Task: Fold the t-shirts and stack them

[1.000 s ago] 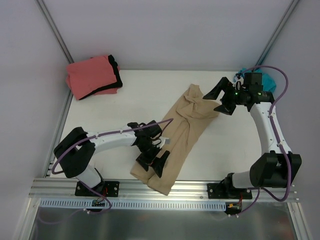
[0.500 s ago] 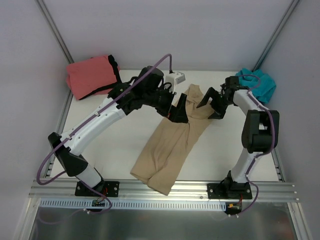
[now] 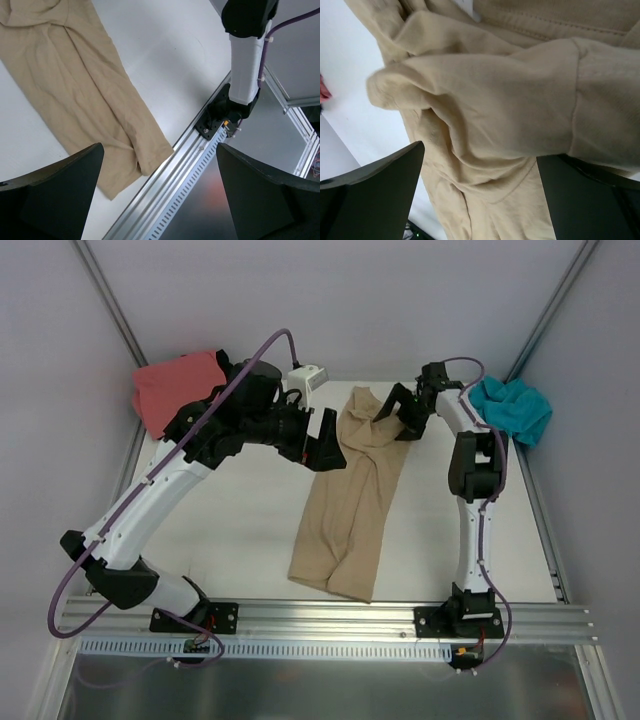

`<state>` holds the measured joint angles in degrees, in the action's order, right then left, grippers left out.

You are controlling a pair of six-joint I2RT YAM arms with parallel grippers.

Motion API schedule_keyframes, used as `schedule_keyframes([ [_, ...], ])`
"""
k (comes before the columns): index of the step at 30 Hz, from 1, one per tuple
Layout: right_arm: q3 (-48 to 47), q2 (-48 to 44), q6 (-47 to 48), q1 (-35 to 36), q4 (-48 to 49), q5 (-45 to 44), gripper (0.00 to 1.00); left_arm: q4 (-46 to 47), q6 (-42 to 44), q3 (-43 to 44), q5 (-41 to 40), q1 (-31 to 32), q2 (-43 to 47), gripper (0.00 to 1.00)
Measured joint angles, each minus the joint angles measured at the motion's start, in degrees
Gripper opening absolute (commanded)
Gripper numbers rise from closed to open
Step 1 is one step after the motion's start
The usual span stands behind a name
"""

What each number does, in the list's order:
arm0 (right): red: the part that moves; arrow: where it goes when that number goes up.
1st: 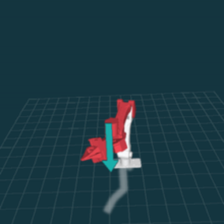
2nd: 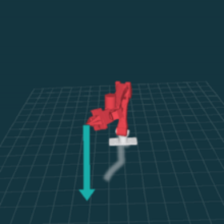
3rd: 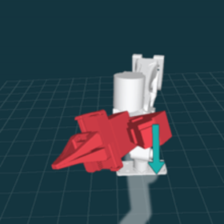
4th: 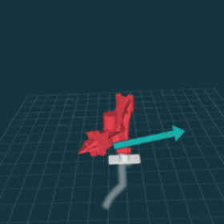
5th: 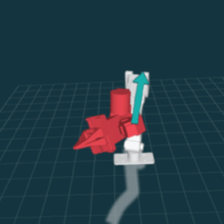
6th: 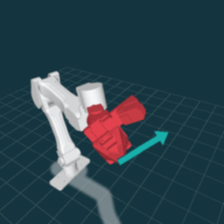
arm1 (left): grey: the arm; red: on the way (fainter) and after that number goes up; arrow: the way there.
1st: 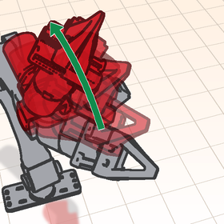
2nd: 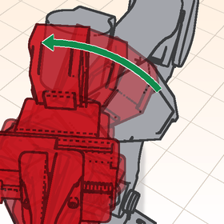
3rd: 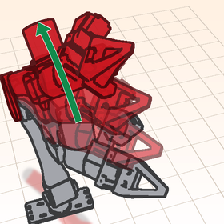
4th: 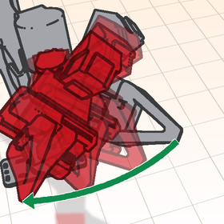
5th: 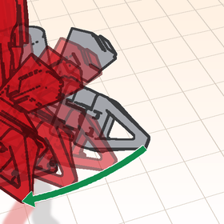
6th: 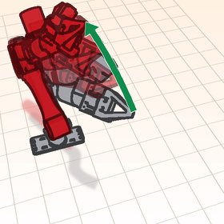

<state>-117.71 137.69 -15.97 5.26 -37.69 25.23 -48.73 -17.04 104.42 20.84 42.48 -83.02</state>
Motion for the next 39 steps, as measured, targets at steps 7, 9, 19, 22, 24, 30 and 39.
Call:
schedule_keyframes([
  [7,-19.7,13.3,-7.0,0.7,4.8,6.3,0.99,-2.8,0.2,1.6,0.1,-3.0,-1.3,0.99],
  [9,-19.3,14.3,-10.9,0.7,9.6,8.8,1.00,-3.4,0.3,2.3,0.1,-3.7,-2.3,0.99],
  [19,-22.0,24.2,-33.2,2.7,41.3,21.0,1.00,-4.7,1.6,2.3,3.5,-6.7,-5.6,0.99],
  [22,-17.0,21.7,-32.7,3.0,43.7,21.1,1.00,-4.6,2.6,2.2,4.7,-7.3,-6.8,0.99],
  [24,-10.8,17.4,-30.2,3.0,42.8,20.7,0.99,-4.5,3.1,1.6,5.5,-7.7,-7.0,0.99],
  [30,-1.8,0.2,-16.7,1.1,28.1,17.6,1.00,0.7,3.1,-4.6,5.6,-8.1,-6.4,0.99],
  [39,14.7,-36.2,1.0,-0.7,13.2,9.9,0.99,18.9,-7.3,-32.2,6.4,-14.0,-0.4,0.99],
])
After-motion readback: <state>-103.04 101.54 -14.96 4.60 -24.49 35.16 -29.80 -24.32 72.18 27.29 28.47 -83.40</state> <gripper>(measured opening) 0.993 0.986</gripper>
